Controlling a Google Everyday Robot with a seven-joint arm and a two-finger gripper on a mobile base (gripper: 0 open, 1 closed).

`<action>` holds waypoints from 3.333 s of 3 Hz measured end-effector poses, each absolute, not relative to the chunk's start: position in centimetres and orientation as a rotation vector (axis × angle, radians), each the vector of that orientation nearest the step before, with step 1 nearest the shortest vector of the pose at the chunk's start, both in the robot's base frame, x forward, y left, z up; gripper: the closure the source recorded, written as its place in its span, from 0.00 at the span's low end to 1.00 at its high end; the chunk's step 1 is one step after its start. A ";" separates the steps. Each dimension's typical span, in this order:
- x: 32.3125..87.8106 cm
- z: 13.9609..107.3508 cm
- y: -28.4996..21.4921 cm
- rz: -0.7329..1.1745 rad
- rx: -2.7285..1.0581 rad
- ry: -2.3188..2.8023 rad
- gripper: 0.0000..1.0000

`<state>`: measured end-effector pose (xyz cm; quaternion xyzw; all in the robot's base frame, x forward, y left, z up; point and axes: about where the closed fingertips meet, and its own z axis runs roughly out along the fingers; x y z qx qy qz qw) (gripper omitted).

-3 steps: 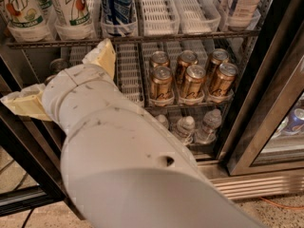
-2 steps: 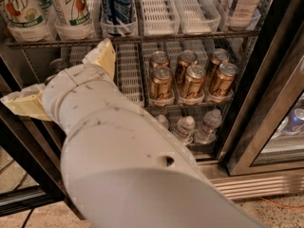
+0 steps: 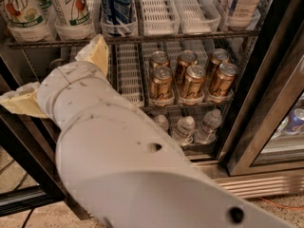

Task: Pick 7up can from top shelf of fridge

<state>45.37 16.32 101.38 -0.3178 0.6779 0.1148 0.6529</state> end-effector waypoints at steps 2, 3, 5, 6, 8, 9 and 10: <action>47.7 104.8 14.7 0.159 -0.676 1.452 0.21; 48.5 106.6 14.1 0.122 -0.656 1.410 0.26; 50.4 107.7 14.1 0.097 -0.626 1.383 0.34; 51.5 107.4 14.1 0.087 -0.608 1.391 0.34; 53.5 106.5 15.8 0.074 -0.585 1.399 0.39; 54.1 106.8 16.3 0.068 -0.567 1.385 0.39; 54.6 107.2 16.5 0.061 -0.545 1.364 0.39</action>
Offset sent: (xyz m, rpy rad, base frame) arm 0.0497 -0.0280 0.0538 -0.0125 -0.1808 -0.1222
